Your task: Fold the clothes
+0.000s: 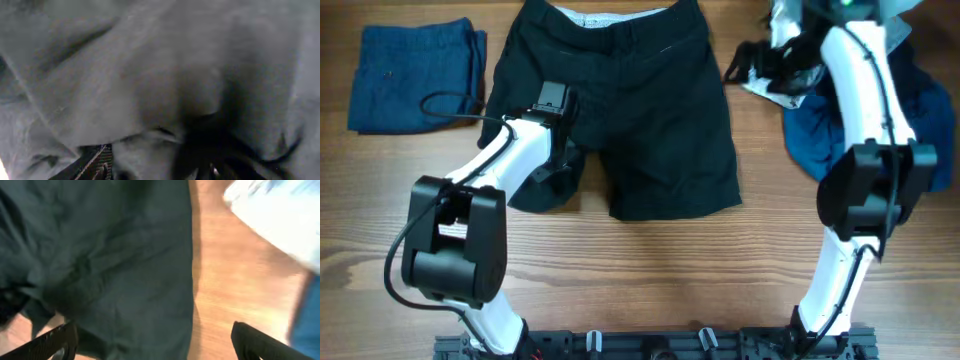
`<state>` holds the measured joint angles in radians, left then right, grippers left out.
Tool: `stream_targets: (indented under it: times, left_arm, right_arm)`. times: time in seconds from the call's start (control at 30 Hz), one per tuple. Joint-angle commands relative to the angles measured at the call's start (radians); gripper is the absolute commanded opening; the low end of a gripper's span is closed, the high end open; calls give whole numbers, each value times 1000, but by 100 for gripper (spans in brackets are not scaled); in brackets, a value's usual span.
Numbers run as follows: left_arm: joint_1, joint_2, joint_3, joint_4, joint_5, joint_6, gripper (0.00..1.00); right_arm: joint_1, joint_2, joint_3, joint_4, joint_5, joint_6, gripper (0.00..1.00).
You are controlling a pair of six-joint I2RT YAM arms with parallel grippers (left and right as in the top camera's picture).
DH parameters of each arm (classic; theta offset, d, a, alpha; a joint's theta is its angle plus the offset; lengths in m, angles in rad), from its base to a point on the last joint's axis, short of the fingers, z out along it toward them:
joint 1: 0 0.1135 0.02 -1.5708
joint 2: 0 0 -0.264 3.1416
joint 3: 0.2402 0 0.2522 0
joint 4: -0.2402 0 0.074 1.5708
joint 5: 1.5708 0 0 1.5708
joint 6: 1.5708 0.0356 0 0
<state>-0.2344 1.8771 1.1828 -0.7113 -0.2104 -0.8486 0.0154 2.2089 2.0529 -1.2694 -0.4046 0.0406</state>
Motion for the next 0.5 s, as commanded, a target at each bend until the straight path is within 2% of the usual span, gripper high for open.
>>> stream_targets:
  times: [0.0,0.2,0.4,0.43,0.47]
  left_arm:
    - [2,-115,-4,5,30,57,62]
    - [2,-342,-4,34,-15,60,72]
    - [2,-409,-5,13,9,60,71]
    - [2,-409,-5,4,20,60,70]
    - [1,-409,-5,-2,24,60,68]
  right_arm:
    - [10,6,-142,77,-28,40,97]
    - [26,6,-351,187,-77,40,92]
    - [82,6,-526,280,-77,42,84]
    - [94,6,-563,303,-76,47,79]
    - [102,6,-588,319,-76,55,67]
